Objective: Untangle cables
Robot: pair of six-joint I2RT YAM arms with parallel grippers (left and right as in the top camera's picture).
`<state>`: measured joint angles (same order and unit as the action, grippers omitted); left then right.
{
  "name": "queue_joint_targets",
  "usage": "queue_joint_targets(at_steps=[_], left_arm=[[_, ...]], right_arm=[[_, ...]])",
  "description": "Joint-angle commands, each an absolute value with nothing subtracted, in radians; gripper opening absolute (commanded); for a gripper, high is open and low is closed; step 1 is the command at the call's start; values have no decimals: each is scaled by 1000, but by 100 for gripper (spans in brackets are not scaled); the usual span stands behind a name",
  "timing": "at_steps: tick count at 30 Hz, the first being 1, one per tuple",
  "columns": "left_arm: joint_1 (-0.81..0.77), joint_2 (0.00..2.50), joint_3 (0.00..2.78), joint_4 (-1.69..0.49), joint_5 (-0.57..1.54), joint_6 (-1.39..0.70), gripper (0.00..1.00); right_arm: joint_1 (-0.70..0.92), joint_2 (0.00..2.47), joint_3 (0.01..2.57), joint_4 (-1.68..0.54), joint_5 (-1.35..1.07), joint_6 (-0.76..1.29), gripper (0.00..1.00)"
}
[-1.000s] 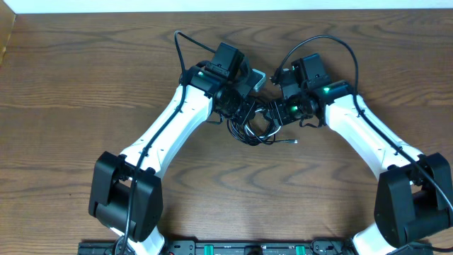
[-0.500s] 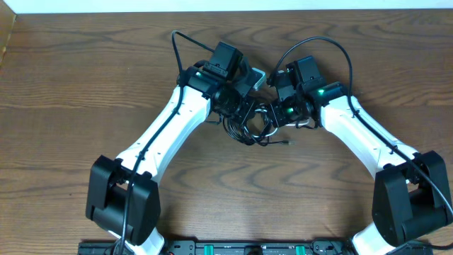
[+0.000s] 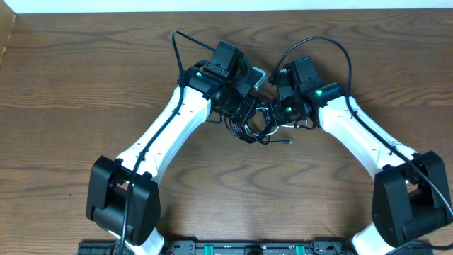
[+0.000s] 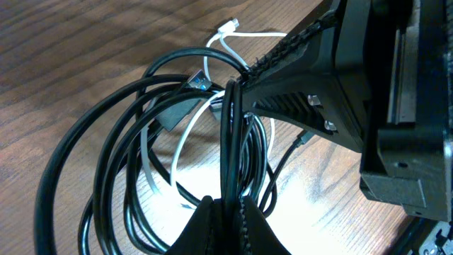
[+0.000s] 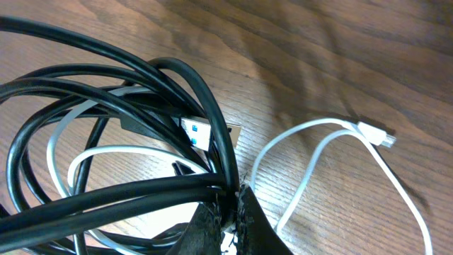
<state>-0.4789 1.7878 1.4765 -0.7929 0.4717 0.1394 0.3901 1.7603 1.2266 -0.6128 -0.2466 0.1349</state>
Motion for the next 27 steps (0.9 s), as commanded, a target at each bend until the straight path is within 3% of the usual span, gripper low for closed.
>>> queue_joint_targets(at_steps=[1, 18, 27], left_arm=[[-451, 1758, 1504, -802, 454, 157, 7], [-170, 1758, 1504, -794, 395, 146, 7], [-143, 1758, 1504, -794, 405, 136, 7]], right_arm=[[336, 1766, 1220, -630, -98, 188, 1], [138, 1766, 1213, -720, -96, 149, 1], [138, 1766, 1213, -714, -96, 141, 1]])
